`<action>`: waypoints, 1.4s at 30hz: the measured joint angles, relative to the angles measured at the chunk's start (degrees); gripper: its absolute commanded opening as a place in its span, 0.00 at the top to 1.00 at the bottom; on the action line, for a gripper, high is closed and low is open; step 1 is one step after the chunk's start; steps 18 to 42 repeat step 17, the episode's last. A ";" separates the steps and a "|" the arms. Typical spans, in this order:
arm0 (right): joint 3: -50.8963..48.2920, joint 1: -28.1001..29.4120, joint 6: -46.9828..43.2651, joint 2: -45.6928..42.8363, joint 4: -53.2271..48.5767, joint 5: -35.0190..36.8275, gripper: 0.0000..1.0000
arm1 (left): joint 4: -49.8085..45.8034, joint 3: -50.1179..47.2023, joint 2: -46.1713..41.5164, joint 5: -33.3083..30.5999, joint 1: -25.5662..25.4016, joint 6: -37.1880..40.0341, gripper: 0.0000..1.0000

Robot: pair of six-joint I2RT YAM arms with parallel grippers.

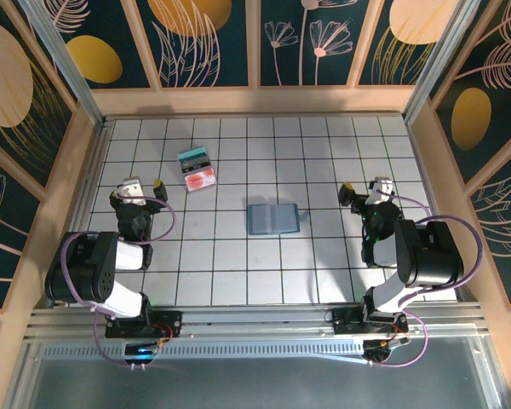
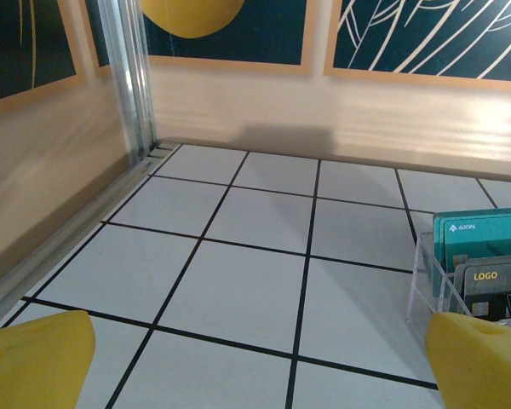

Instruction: Take the credit cards out of the card holder

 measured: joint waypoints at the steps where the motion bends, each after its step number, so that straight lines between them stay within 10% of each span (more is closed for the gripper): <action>1: 0.00 0.02 0.00 0.00 0.00 0.15 0.01 | 0.00 0.00 0.00 0.00 0.00 0.00 0.01; 42: 0.00 0.00 0.00 0.00 -0.04 0.37 0.01 | 0.00 0.00 0.00 0.00 0.00 0.00 0.01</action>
